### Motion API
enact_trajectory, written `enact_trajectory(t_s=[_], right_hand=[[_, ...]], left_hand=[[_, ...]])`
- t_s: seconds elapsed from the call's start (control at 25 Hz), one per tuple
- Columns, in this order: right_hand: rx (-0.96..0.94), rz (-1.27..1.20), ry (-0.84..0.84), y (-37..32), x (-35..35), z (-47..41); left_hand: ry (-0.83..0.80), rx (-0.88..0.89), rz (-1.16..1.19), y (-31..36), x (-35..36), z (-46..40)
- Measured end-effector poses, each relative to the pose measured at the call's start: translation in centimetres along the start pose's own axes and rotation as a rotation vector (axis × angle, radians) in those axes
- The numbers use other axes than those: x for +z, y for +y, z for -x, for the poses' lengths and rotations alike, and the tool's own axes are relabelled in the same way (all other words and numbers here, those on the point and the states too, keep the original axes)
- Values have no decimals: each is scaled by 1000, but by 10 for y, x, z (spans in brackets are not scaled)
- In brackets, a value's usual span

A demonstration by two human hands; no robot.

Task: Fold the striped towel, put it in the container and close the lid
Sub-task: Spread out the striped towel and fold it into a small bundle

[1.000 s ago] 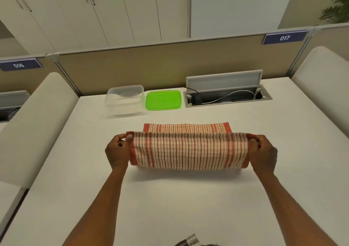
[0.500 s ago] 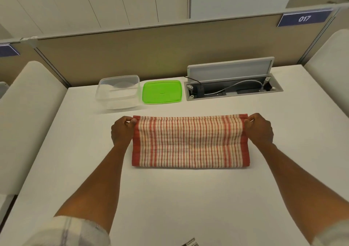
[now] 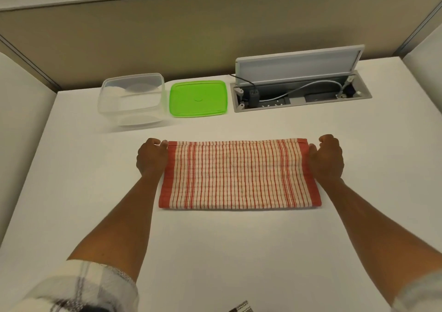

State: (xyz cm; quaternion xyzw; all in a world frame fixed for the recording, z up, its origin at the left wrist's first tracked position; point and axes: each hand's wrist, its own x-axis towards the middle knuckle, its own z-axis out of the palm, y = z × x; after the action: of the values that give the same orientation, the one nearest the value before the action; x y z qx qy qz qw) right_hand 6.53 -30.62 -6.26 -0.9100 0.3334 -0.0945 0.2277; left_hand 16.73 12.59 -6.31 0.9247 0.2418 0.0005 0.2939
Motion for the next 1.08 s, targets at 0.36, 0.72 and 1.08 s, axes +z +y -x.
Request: enact_trajectory(t_s=[0.36,0.72,1.08], right_hand=[[-484,-214,-346,-142,71,159],[-796,72,-422,-196,120,263],[-811,17,-367,-207,111,277]], left_hand=[[-183,19,-257,18,-2,-7],[-272,64,-248,19,7,-11],[-427,148,-127,3,-23,-32]])
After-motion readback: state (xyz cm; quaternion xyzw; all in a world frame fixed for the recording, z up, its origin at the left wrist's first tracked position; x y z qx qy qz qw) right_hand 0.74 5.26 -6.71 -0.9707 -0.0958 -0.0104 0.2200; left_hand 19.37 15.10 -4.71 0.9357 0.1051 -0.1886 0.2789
